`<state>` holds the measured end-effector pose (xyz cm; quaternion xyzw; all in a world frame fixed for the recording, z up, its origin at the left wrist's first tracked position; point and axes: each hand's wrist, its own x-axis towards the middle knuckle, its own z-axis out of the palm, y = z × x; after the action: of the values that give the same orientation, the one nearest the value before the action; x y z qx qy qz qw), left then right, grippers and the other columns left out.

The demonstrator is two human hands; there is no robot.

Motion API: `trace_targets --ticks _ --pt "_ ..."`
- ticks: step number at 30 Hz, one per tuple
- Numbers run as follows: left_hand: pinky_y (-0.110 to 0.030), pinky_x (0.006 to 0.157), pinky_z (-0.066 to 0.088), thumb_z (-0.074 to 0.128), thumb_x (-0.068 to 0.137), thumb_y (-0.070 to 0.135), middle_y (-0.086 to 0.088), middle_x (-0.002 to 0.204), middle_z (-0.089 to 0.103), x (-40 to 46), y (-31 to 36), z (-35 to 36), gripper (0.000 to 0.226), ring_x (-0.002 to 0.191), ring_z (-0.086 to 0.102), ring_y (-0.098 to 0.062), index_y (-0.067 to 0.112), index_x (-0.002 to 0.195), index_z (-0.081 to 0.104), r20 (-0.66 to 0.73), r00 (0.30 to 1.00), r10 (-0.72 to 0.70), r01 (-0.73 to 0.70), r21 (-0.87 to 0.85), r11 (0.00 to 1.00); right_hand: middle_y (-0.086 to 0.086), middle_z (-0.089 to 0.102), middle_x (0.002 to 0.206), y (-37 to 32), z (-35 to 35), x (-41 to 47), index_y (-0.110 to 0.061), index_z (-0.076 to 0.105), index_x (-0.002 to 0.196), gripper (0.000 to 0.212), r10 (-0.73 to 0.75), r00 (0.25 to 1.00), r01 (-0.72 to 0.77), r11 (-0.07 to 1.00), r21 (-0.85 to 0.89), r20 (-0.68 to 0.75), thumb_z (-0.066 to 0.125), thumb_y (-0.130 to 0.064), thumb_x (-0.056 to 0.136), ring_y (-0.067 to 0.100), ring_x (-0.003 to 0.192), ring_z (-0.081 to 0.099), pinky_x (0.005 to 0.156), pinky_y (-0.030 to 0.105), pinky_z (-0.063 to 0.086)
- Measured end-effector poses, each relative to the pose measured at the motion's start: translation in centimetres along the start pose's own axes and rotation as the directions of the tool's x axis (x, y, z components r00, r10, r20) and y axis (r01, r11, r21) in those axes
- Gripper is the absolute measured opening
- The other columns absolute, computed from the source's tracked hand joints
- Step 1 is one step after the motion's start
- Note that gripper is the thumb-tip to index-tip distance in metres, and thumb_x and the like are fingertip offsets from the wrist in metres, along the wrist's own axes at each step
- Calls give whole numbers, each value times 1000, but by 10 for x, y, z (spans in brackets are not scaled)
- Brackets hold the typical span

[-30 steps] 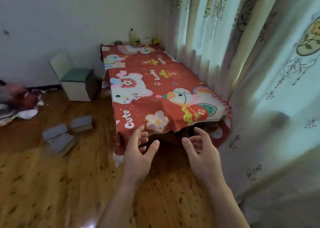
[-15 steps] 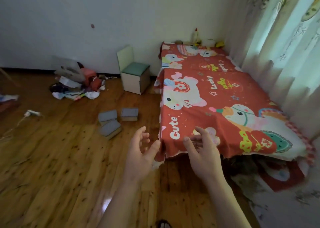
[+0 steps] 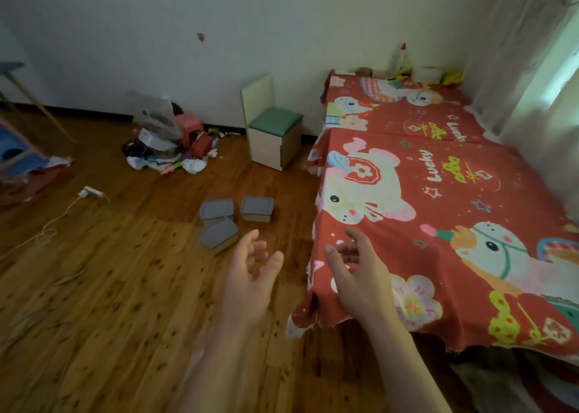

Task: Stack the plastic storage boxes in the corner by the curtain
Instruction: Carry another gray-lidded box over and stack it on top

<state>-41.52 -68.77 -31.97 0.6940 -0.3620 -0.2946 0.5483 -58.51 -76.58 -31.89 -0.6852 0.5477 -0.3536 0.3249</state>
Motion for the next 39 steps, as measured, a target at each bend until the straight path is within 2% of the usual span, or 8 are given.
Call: trace_targets --ticks 7,11,17,22,28,30,36,39 --pt "-18 83 44 65 86 47 22 121 56 64 -25 -30 56 107 54 8 40 137 42 -96 994 -48 47 -5 999 -22 60 104 -19 59 57 -31 43 142 62 -25 995 25 1000 4 97 55 -62 89 -3 91 60 66 14 47" --pt "-13 78 41 64 86 49 24 120 56 111 -43 -49 55 102 51 18 44 136 42 -93 993 -78 76 -24 997 -23 58 105 -28 96 88 -32 42 142 63 -17 994 18 1000 -9 112 53 -62 89 -4 93 58 67 14 47" --pt "-13 78 40 64 87 49 24 121 55 203 -64 -90 55 103 51 16 45 136 41 -34 995 -96 95 -27 995 -25 58 103 -54 169 143 -34 41 142 64 32 995 -27 998 -49 96 51 -66 87 -5 90 59 63 11 45" --pt "-14 79 40 63 87 51 27 120 54 267 -71 -127 56 100 49 21 42 138 41 -15 996 -85 85 -19 996 -24 59 102 -80 219 179 -35 41 142 70 45 995 -41 998 -49 87 48 -72 83 -8 90 58 66 13 46" --pt "-17 80 43 63 84 55 24 120 54 322 -90 -160 61 101 52 16 38 139 43 -24 994 -109 108 -40 993 -20 59 102 -97 266 210 -29 41 145 64 64 990 -55 996 -73 124 55 -59 90 -3 89 59 66 17 49" --pt "-16 80 42 61 81 60 23 121 55 337 -94 -168 64 102 52 14 39 138 42 -28 992 -123 122 -38 992 -20 59 102 -102 278 222 -28 41 145 65 58 990 -47 995 -84 130 54 -60 90 -4 88 59 64 15 47" --pt "-13 76 40 62 88 50 20 121 56 387 -108 -185 52 100 51 17 41 135 43 -55 987 -152 150 -42 988 -21 59 100 -106 322 264 -31 40 145 67 64 985 -46 993 -109 160 54 -63 89 -14 90 54 63 14 47" --pt "-11 75 40 62 89 49 21 121 55 413 -115 -187 53 102 52 15 39 137 43 -72 982 -174 172 -31 985 -22 59 100 -105 345 290 -30 40 145 69 51 982 -27 991 -127 182 52 -66 87 -12 87 56 60 13 46"
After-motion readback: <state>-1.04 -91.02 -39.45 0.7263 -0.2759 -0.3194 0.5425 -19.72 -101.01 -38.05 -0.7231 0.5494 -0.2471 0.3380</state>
